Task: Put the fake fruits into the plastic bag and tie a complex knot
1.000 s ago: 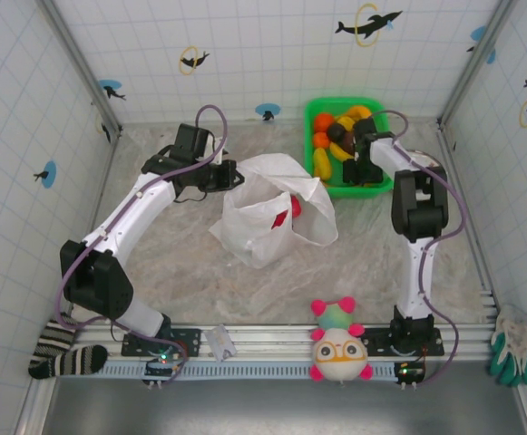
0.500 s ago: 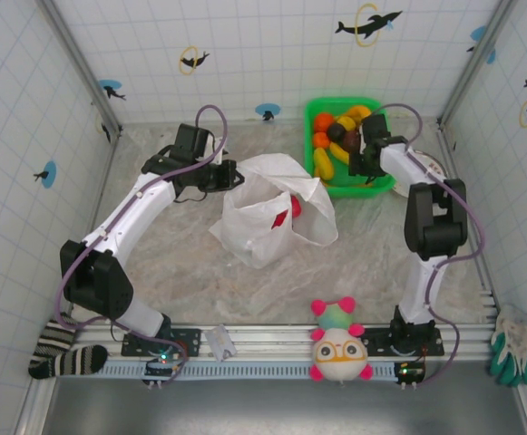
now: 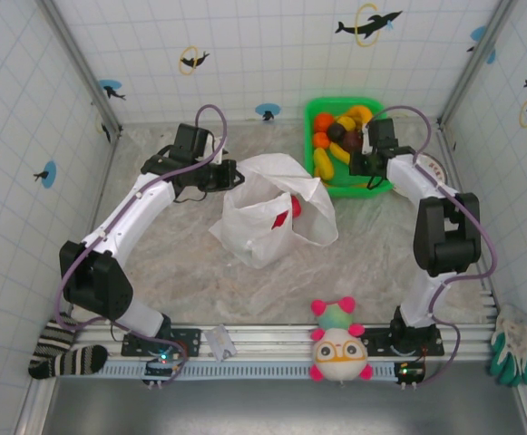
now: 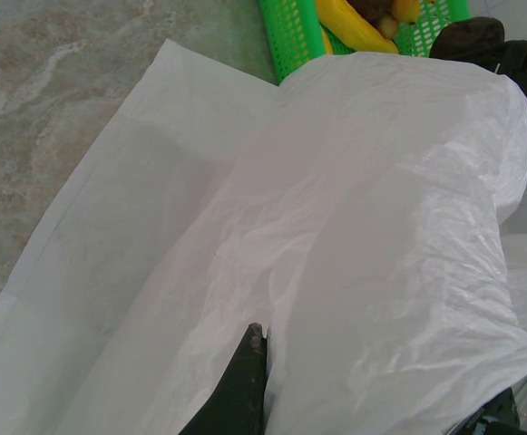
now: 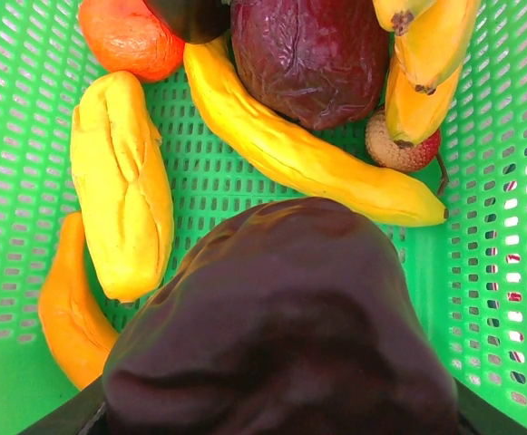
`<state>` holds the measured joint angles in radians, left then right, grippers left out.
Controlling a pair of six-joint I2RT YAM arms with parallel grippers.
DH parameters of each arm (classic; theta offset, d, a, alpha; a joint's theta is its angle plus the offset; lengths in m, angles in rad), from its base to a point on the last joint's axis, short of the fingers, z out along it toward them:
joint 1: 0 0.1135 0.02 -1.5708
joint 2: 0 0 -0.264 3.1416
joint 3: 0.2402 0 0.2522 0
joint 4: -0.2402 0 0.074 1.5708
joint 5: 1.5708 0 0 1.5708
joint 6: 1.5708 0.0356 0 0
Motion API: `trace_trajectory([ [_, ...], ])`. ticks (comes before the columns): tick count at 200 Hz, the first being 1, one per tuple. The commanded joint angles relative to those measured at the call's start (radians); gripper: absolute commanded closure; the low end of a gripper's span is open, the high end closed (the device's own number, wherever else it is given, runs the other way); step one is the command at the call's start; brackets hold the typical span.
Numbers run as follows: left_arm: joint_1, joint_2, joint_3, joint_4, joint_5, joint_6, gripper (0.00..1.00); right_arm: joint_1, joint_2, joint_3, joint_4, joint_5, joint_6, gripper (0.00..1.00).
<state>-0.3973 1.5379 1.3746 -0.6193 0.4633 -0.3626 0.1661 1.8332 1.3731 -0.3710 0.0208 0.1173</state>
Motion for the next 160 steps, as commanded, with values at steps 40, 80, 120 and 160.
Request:
trace_trajectory([
  [40,0.006,-0.003,0.015,0.004,0.022,0.027,0.92,0.0,-0.051,-0.024,0.052,-0.021,-0.02,0.45],
  [80,0.005,-0.003,0.014,0.007,0.021,0.029,0.92,0.003,-0.064,-0.041,0.06,-0.016,-0.019,0.45],
  [120,0.006,0.008,0.024,0.016,0.031,0.033,0.92,0.003,-0.066,-0.04,0.065,-0.011,-0.02,0.45],
  [160,0.006,0.016,0.025,0.02,0.033,0.035,0.92,0.009,-0.086,-0.063,0.111,-0.007,-0.021,0.45],
])
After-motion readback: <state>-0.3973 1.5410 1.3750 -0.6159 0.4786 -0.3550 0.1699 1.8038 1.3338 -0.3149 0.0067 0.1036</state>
